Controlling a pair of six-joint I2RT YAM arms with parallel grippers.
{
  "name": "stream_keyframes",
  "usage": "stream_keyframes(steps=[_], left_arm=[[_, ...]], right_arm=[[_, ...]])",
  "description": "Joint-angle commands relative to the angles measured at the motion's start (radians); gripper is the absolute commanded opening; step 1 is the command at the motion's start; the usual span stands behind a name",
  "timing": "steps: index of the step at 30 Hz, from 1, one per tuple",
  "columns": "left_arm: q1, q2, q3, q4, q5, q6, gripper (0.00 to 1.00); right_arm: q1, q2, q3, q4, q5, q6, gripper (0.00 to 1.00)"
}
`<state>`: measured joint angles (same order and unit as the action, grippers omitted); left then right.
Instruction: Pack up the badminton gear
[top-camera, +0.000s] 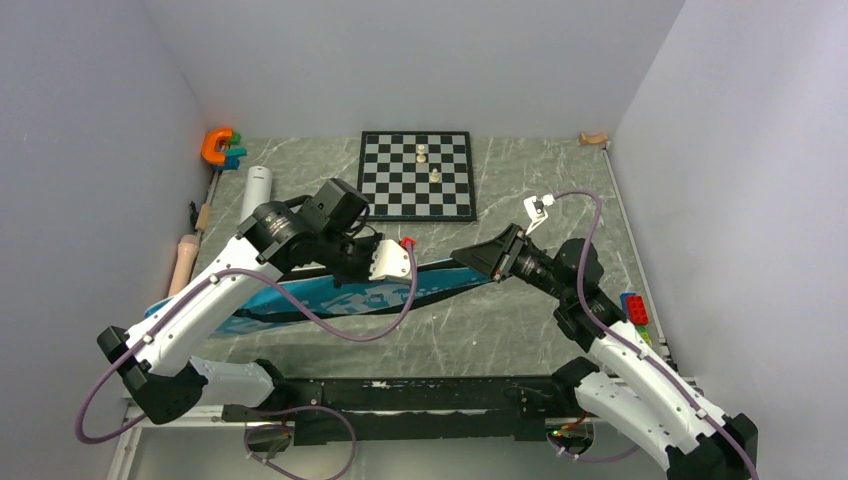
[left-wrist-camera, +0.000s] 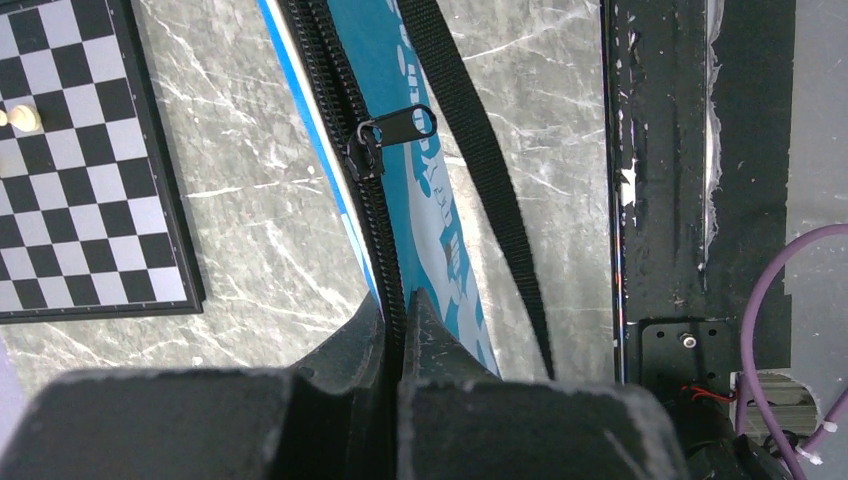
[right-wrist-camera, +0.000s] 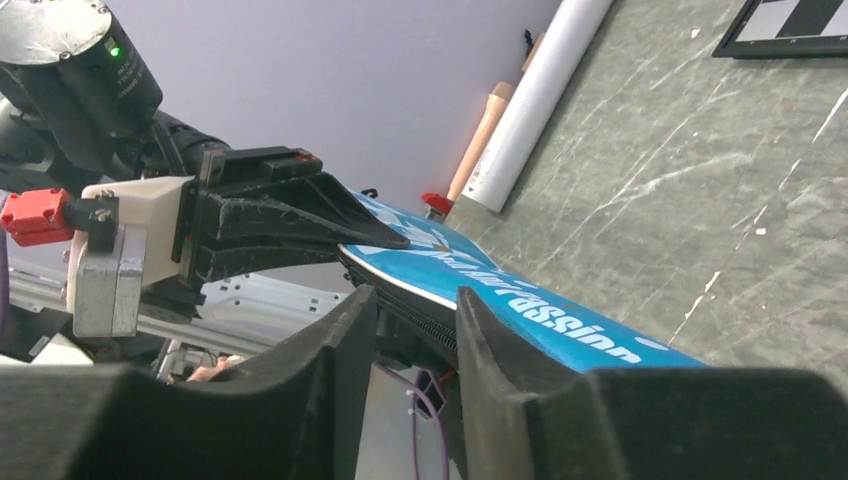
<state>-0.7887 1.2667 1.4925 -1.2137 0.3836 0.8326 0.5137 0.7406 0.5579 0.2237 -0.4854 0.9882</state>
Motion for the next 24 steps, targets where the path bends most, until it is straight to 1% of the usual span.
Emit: stream_keyframes(steps=[1, 4, 6, 7, 9, 12, 14, 17, 19, 21, 24], left_arm=[[-0.004, -0.038, 0.017, 0.061, 0.035, 0.005, 0.0], [-0.004, -0.035, 0.008, 0.073, 0.024, -0.012, 0.0], [-0.003, -0.033, 0.006, 0.087, 0.01, -0.03, 0.0], [0.0, -0.032, 0.007, 0.093, 0.009, -0.036, 0.0], [0.012, -0.031, 0.005, 0.107, 0.01, -0.062, 0.0], [0.042, -0.024, 0.013, 0.126, 0.026, -0.106, 0.0], [0.06, -0.018, 0.023, 0.137, 0.033, -0.128, 0.0], [0.069, -0.011, 0.038, 0.14, 0.042, -0.133, 0.0], [0.07, -0.005, 0.048, 0.14, 0.042, -0.138, 0.0], [0.07, -0.001, 0.056, 0.131, 0.052, -0.12, 0.0], [0.069, 0.002, 0.066, 0.116, 0.072, -0.107, 0.0]], right_arm=[[-0.003, -0.028, 0.07, -0.056, -0.002, -0.013, 0.41], [-0.003, -0.019, 0.223, -0.195, 0.011, -0.088, 0.42], [-0.003, -0.002, 0.305, -0.255, -0.002, -0.127, 0.47], [-0.002, 0.005, 0.338, -0.274, -0.015, -0.138, 0.49], [0.007, 0.008, 0.351, -0.294, -0.037, -0.151, 0.52], [0.058, -0.008, 0.307, -0.304, -0.028, -0.151, 0.54], [0.127, -0.029, 0.264, -0.311, 0.022, -0.156, 0.55], [0.261, -0.041, 0.198, -0.322, 0.149, -0.17, 0.61], [0.321, -0.021, 0.171, -0.307, 0.193, -0.176, 0.66], [0.353, 0.013, 0.154, -0.271, 0.213, -0.18, 0.69], [0.355, 0.089, 0.157, -0.2, 0.238, -0.201, 0.7]])
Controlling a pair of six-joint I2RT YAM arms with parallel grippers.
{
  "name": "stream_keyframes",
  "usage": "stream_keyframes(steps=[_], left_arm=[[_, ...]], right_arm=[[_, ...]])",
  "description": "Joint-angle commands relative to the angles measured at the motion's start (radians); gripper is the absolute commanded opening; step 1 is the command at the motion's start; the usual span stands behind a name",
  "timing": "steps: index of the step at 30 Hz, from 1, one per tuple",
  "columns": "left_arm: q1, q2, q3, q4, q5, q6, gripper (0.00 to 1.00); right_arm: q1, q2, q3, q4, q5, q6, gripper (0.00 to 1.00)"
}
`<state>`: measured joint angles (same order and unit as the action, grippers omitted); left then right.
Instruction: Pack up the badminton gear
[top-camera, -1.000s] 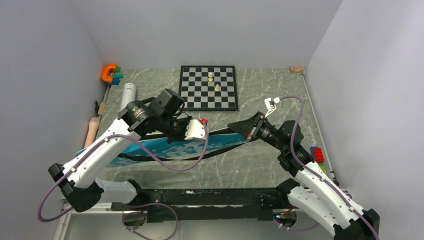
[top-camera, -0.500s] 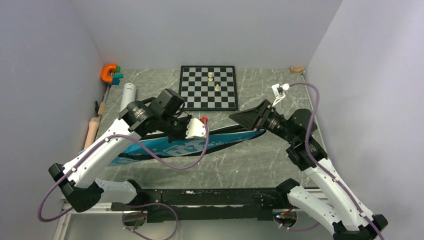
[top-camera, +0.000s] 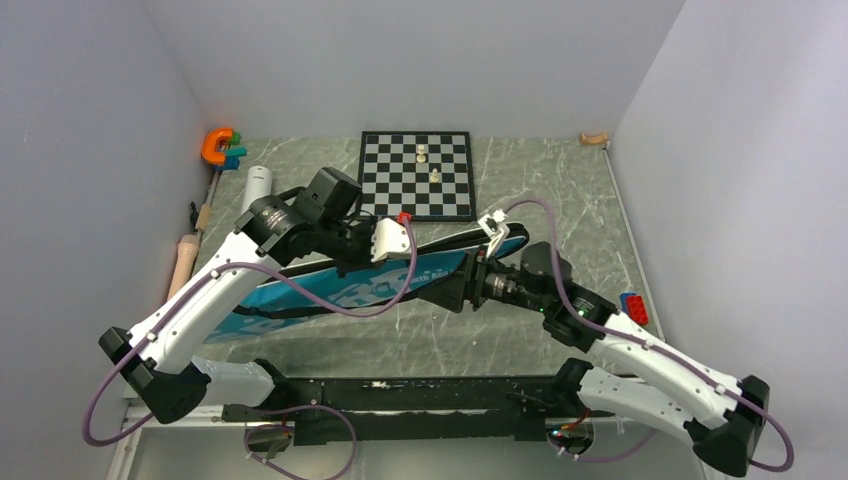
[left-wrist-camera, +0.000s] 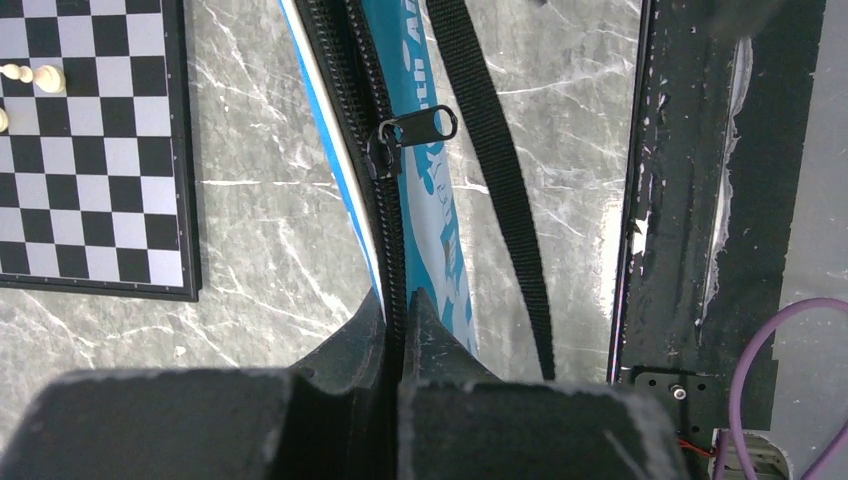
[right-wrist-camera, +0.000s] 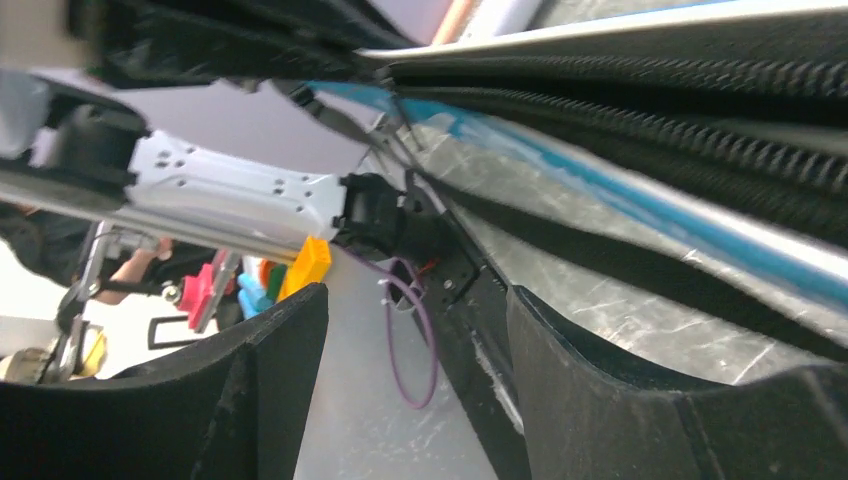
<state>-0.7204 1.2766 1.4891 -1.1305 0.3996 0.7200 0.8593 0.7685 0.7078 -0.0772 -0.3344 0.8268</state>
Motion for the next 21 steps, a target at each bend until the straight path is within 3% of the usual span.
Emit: stream_keyframes(steps=[1, 13, 21], left_arm=[[0.0, -0.007, 0.074, 0.026, 0.063, 0.013, 0.0], [-0.004, -0.036, 0.06, -0.035, 0.144, 0.056, 0.0], [-0.004, -0.054, 0.042, -0.04, 0.148, 0.068, 0.0]], right_arm=[[0.01, 0.084, 0.014, 0.128, 0.097, -0.052, 0.69], [-0.002, 0.298, -0.003, 0.554, 0.061, 0.003, 0.63], [-0.016, 0.348, -0.004, 0.647, 0.026, 0.055, 0.51]])
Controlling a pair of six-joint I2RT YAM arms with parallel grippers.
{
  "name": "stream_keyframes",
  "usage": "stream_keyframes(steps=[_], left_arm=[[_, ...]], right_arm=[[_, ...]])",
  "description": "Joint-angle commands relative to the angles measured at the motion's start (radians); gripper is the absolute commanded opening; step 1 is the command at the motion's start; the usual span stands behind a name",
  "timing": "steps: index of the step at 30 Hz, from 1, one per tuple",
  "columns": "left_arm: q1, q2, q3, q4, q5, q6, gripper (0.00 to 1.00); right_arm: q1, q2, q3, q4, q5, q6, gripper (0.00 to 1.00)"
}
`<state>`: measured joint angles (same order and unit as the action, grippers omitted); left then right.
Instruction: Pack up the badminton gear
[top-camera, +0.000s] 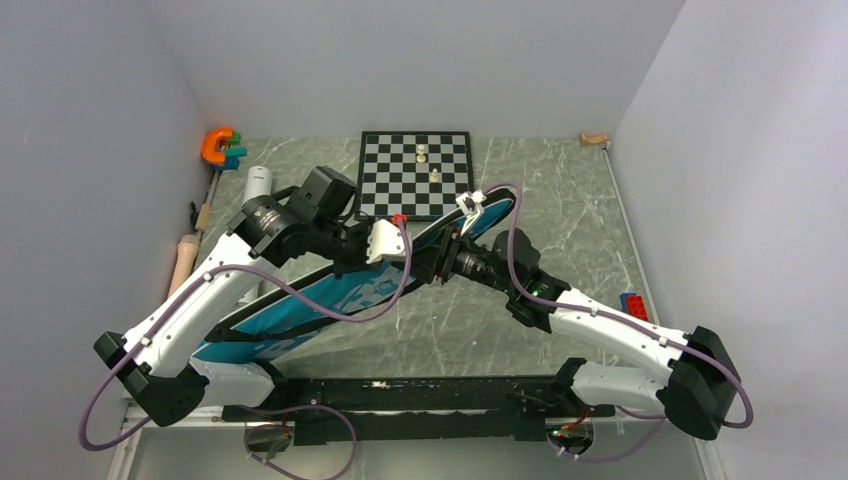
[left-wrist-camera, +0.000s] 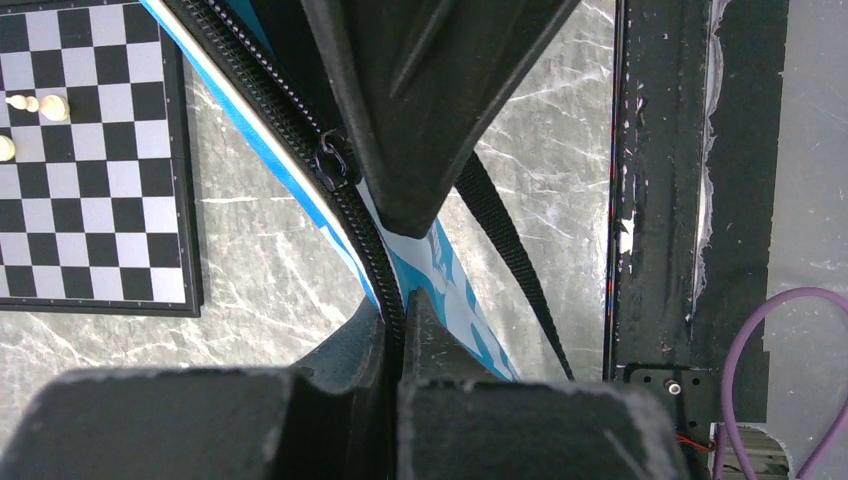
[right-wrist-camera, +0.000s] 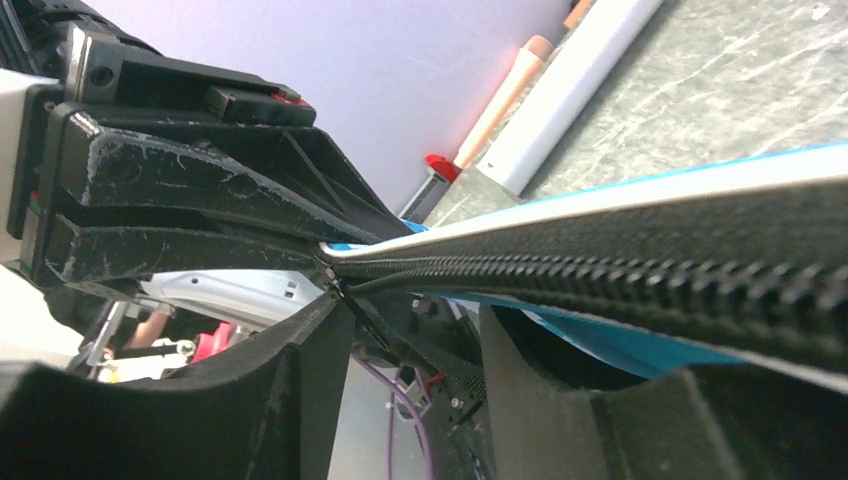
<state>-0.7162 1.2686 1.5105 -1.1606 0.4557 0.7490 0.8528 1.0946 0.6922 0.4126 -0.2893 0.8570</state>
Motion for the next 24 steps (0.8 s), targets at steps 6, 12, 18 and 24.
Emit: stream_keyframes(steps=[6, 12, 18, 24], left_arm=[[-0.01, -0.047, 0.021, -0.019, 0.089, 0.048, 0.0], [-0.015, -0.053, 0.0, -0.024, 0.072, 0.063, 0.0], [-0.019, -0.053, -0.01, -0.019, 0.055, 0.064, 0.0], [-0.019, -0.049, -0.003, -0.015, 0.045, 0.061, 0.0]], right_arm=[[-0.011, 0.045, 0.009, 0.188, -0.048, 0.054, 0.34], [-0.016, -0.001, 0.003, 0.148, -0.035, 0.048, 0.16], [-0.033, -0.046, -0.01, 0.114, -0.029, 0.053, 0.0], [-0.036, -0.073, -0.047, 0.115, -0.038, 0.069, 0.0]])
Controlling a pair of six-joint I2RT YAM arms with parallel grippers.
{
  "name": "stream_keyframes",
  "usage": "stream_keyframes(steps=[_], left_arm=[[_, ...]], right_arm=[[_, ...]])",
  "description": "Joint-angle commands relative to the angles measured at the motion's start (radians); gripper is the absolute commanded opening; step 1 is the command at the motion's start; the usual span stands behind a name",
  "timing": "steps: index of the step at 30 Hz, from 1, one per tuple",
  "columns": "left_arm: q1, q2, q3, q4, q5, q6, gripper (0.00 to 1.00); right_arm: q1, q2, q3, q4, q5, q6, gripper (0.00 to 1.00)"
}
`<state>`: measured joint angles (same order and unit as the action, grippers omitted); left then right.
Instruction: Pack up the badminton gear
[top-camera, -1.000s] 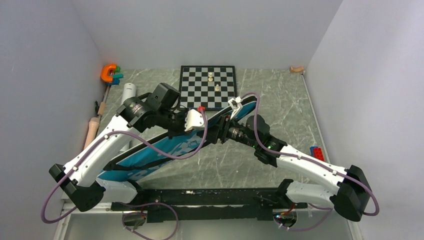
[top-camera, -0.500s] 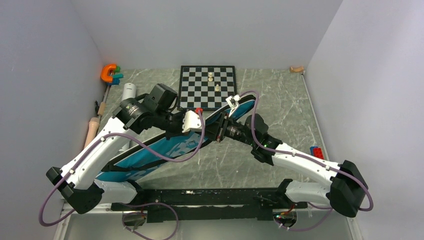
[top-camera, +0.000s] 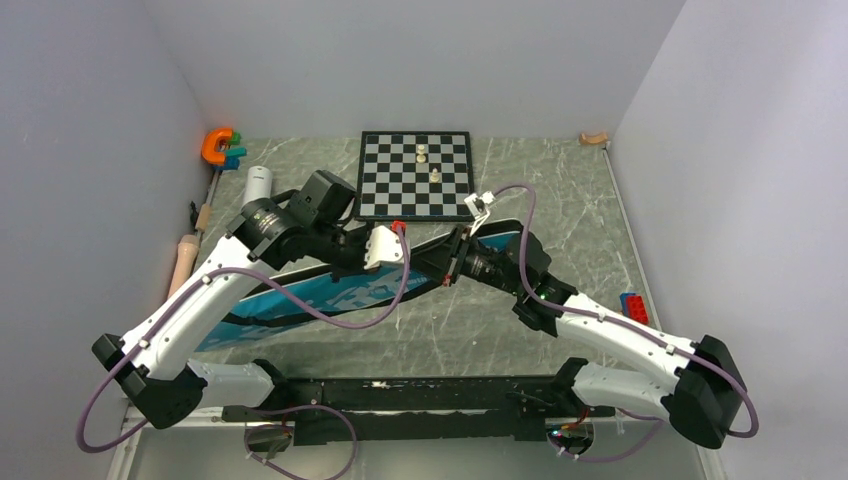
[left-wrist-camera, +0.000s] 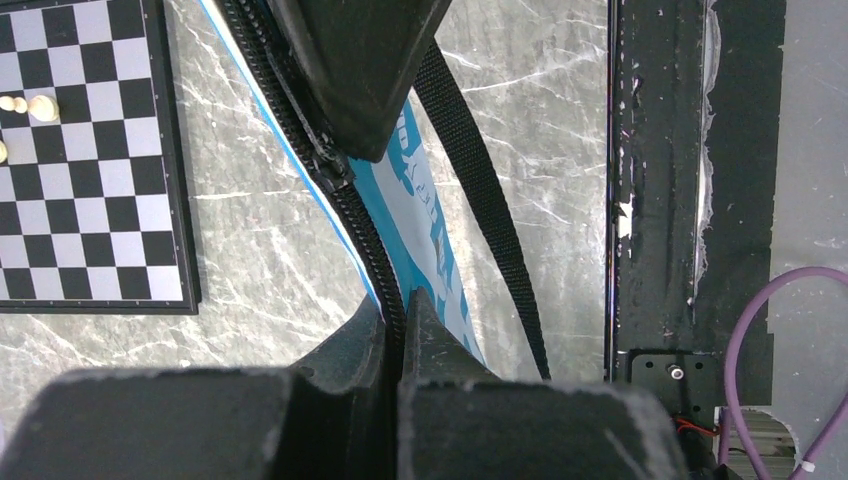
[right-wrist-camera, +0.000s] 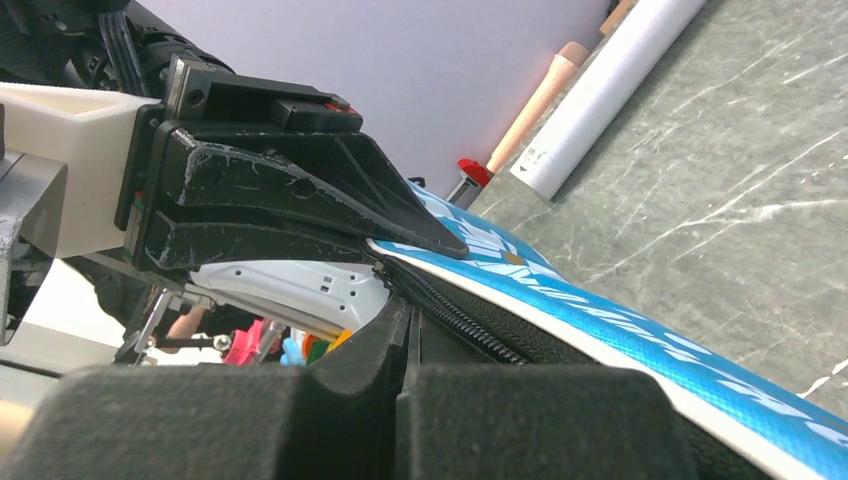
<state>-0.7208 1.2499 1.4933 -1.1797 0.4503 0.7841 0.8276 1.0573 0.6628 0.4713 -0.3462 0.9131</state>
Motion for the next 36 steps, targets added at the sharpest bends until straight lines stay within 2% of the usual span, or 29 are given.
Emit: stream_keyframes(steps=[1, 8, 11, 15, 17, 18, 21, 27, 36], left_arm=[[-0.014, -0.031, 0.015, 0.003, 0.05, 0.026, 0.0], [-0.014, -0.031, 0.016, 0.007, 0.047, 0.025, 0.0], [-0.015, -0.03, 0.022, 0.007, 0.046, 0.024, 0.0], [-0.014, -0.029, 0.029, 0.005, 0.047, 0.028, 0.0], [-0.014, -0.03, 0.033, 0.001, 0.047, 0.029, 0.0], [-0.014, -0.03, 0.034, 0.0, 0.046, 0.028, 0.0], [-0.014, -0.032, 0.033, -0.002, 0.046, 0.03, 0.0], [-0.014, -0.025, 0.054, -0.006, 0.048, 0.024, 0.0], [-0.015, -0.025, 0.046, -0.001, 0.056, 0.023, 0.0]], right_arm=[[-0.011, -0.043, -0.027, 0.052, 0.023, 0.014, 0.0], [-0.016, -0.123, -0.066, -0.015, 0.035, -0.004, 0.0], [-0.016, -0.129, -0.069, -0.043, -0.008, -0.009, 0.0], [-0.016, -0.127, -0.075, -0.054, -0.046, 0.002, 0.47], [-0.017, -0.155, -0.081, -0.068, -0.03, -0.009, 0.63], [-0.021, -0.166, -0.087, -0.072, -0.022, -0.008, 0.66], [-0.034, -0.165, -0.101, -0.016, -0.013, 0.02, 0.67], [-0.03, -0.021, -0.032, 0.063, -0.075, 0.051, 0.62], [-0.023, 0.053, -0.028, 0.201, -0.06, 0.082, 0.54]])
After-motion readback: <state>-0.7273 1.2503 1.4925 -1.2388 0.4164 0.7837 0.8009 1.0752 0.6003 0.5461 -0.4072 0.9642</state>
